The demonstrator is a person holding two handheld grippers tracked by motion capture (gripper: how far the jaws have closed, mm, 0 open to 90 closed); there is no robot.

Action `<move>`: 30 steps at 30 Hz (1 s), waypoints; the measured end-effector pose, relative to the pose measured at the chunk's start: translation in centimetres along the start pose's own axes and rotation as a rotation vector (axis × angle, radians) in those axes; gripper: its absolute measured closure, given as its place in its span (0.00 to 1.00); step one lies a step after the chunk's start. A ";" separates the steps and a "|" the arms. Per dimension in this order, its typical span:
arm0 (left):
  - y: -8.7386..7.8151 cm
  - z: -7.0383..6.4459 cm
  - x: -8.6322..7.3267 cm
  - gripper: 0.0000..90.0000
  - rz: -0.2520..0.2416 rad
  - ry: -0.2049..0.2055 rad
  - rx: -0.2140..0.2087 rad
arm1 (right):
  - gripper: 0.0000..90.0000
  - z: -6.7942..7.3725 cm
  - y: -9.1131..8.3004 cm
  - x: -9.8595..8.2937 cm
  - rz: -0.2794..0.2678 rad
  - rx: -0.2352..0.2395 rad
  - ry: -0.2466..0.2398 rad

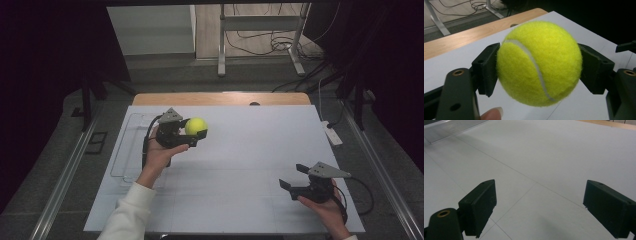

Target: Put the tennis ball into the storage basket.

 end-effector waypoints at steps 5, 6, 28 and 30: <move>-0.4 0.3 0.2 0.30 -0.011 -0.007 0.005 | 0.13 0.0 0.0 0.0 -0.001 0.000 0.000; -0.4 0.4 0.2 0.30 -0.013 -0.009 0.005 | 0.13 0.0 0.0 0.0 0.001 -0.002 -0.001; -2.0 1.3 1.0 0.30 -0.068 -0.041 0.024 | 0.13 0.0 0.0 0.0 0.001 -0.003 -0.001; -2.1 1.4 1.1 0.30 -0.073 -0.044 0.027 | 0.13 0.0 0.0 0.0 0.001 -0.002 -0.001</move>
Point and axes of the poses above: each handheld gripper's, and its own axes: y roughly forward along the jaws, x roughly out of its top, z roughly to its left, the point moved 5 cm from there along y, roughly forward along the jaws, and after that the axes turned 12 degrees about -y, right-handed, at the moved point
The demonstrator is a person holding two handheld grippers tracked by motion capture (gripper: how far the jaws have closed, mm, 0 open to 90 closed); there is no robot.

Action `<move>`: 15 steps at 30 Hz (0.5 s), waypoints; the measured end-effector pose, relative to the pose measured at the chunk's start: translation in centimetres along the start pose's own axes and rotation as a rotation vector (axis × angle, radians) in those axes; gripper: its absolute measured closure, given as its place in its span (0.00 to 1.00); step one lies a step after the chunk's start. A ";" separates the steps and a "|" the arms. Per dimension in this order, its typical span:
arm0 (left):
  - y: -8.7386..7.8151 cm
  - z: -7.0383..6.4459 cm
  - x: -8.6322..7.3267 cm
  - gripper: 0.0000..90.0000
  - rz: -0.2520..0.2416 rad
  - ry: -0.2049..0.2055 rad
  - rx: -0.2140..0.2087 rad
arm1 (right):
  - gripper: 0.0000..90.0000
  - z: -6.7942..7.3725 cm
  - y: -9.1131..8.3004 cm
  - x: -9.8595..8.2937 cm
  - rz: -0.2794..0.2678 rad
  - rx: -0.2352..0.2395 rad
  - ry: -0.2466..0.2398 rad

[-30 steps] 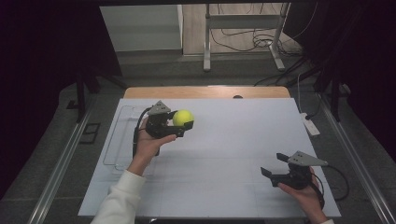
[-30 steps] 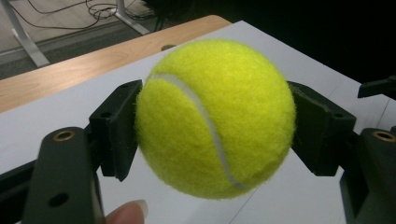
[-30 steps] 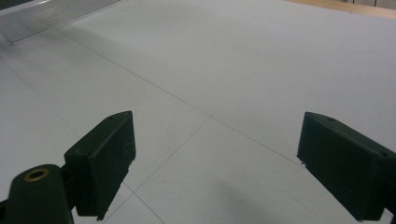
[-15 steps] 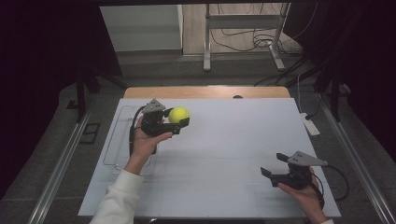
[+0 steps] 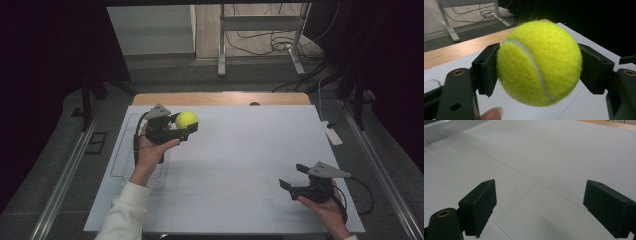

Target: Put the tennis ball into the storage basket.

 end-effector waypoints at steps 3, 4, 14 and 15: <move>-0.2 0.1 0.1 0.30 -0.004 -0.002 0.003 | 0.13 0.0 0.0 0.0 0.000 0.000 0.000; -0.2 0.2 0.1 0.30 -0.007 -0.004 0.005 | 0.13 0.0 0.0 0.0 0.000 0.000 0.000; -0.6 0.5 0.3 0.30 -0.017 -0.005 0.019 | 0.13 0.0 0.0 0.0 0.000 -0.001 -0.001; -0.6 0.5 0.3 0.30 -0.018 -0.005 0.021 | 0.13 0.0 0.0 0.0 0.000 -0.001 -0.001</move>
Point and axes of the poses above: each handheld gripper's, and its own axes: y roughly forward along the jaws, x roughly out of its top, z roughly to its left, the point moved 5 cm from there along y, roughly forward along the jaws, and after that the axes turned 12 degrees about -y, right-handed, at the moved point
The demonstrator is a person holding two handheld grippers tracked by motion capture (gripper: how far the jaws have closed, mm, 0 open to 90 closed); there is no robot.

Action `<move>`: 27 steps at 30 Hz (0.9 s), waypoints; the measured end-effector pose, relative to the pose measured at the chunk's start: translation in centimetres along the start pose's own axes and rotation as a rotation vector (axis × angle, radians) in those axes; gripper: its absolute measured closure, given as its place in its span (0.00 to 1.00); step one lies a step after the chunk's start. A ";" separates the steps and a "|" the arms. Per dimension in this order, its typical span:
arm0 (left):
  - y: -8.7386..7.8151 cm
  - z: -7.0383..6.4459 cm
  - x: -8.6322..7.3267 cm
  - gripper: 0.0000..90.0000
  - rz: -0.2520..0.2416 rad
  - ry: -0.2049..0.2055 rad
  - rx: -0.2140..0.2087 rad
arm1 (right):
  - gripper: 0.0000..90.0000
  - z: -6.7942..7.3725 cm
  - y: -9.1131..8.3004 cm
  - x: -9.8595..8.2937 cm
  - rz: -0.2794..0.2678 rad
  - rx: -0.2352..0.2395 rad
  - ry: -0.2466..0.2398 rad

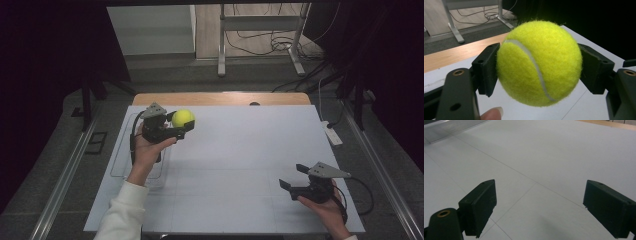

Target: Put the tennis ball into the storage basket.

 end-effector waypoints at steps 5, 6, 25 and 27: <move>-0.3 0.5 0.1 0.30 -0.011 -0.009 0.014 | 0.13 0.0 0.0 0.0 0.000 0.000 0.000; -0.3 0.6 0.1 0.30 -0.012 -0.011 0.016 | 0.13 0.0 0.0 0.0 0.000 0.000 0.000; -1.3 1.8 0.6 0.30 -0.040 -0.020 0.049 | 0.13 0.0 0.0 0.0 0.002 -0.005 0.002; -1.5 1.9 0.6 0.30 -0.042 -0.021 0.050 | 0.13 0.0 0.0 0.0 0.000 -0.008 0.002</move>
Point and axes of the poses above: each handheld gripper's, and its own axes: y roughly forward along the jaws, x roughly out of its top, z roughly to its left, the point moved 5 cm from there along y, roughly forward along the jaws, and after that the axes turned 12 degrees about -y, right-handed, at the moved point
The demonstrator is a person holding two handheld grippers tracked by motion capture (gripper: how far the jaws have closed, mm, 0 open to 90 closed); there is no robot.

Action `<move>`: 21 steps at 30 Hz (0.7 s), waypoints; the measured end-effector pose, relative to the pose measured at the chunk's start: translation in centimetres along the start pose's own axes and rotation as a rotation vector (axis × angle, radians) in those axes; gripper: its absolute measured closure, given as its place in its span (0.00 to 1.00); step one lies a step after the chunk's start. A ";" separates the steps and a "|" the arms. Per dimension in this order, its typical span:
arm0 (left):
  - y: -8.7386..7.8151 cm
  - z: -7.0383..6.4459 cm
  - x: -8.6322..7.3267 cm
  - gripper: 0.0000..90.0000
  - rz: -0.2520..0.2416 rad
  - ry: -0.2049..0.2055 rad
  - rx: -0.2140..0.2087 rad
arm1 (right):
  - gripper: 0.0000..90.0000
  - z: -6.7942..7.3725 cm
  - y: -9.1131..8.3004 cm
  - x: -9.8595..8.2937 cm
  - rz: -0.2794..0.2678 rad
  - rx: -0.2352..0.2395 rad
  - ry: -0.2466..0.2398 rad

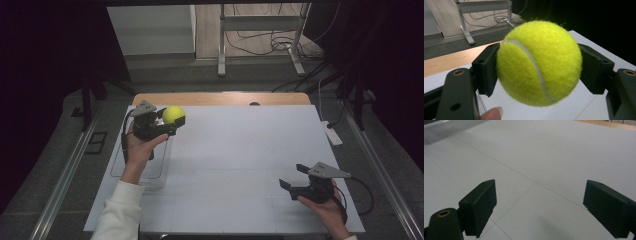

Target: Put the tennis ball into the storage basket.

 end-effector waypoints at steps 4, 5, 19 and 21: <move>-0.1 0.4 0.1 0.30 -0.003 -0.005 0.005 | 0.14 0.0 0.0 0.0 -0.003 -0.001 0.002; -0.1 0.5 0.1 0.30 -0.003 -0.006 0.007 | 0.14 0.0 0.0 0.0 -0.003 -0.001 0.002; -0.3 1.5 0.2 0.30 -0.007 -0.018 0.021 | 0.14 -0.2 -0.1 -0.1 -0.006 -0.005 0.011; -0.3 1.6 0.2 0.30 -0.007 -0.020 0.023 | 0.14 -0.2 -0.1 -0.1 -0.006 -0.005 0.012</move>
Point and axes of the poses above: each handheld gripper's, and its own axes: y roughly forward along the jaws, x roughly out of its top, z roughly to its left, the point moved 5 cm from there along y, roughly forward along the jaws, and after that the axes turned 12 degrees about -y, right-handed, at the moved point
